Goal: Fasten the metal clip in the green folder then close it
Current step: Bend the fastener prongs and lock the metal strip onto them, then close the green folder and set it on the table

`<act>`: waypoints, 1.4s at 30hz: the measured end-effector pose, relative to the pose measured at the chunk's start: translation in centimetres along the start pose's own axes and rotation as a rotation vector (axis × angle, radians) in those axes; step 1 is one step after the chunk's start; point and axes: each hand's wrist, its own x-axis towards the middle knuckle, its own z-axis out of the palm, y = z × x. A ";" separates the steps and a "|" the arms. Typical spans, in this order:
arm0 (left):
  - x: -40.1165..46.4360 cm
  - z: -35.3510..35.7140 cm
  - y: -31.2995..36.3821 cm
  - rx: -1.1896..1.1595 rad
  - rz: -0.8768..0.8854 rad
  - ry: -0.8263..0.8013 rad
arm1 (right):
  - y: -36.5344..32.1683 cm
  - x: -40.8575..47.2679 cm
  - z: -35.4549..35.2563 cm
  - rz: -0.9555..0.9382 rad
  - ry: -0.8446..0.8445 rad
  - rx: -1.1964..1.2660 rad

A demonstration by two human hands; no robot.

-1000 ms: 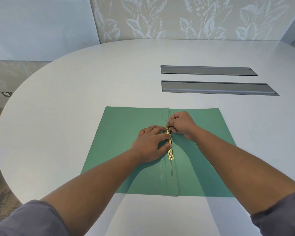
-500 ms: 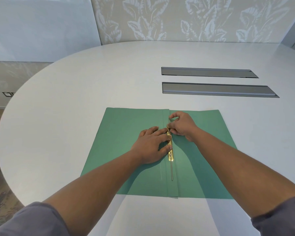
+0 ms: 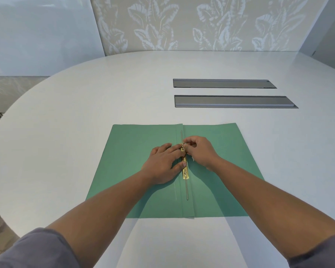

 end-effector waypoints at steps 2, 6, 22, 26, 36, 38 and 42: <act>-0.1 0.0 0.1 0.014 0.009 0.005 | 0.0 -0.8 0.0 -0.024 -0.011 -0.040; -0.3 -0.1 0.1 0.019 0.017 0.021 | -0.2 -2.4 -0.3 -0.061 -0.059 -0.032; -1.7 -1.7 0.6 -0.010 -0.041 0.245 | 2.2 -7.7 0.1 -0.260 -0.140 -0.713; -2.4 -2.6 -1.8 -0.121 -0.326 0.365 | 2.3 -7.9 0.1 -0.254 -0.131 -0.720; -4.9 -6.7 -6.6 -0.050 -0.966 0.055 | 1.4 -8.0 0.6 -0.234 -0.108 -0.728; -5.3 -7.5 -6.7 -0.055 -1.045 0.006 | 1.5 -7.9 0.7 -0.233 -0.109 -0.727; -5.4 -8.8 -7.4 -0.085 -1.099 0.000 | 1.6 -7.9 0.7 -0.229 -0.108 -0.731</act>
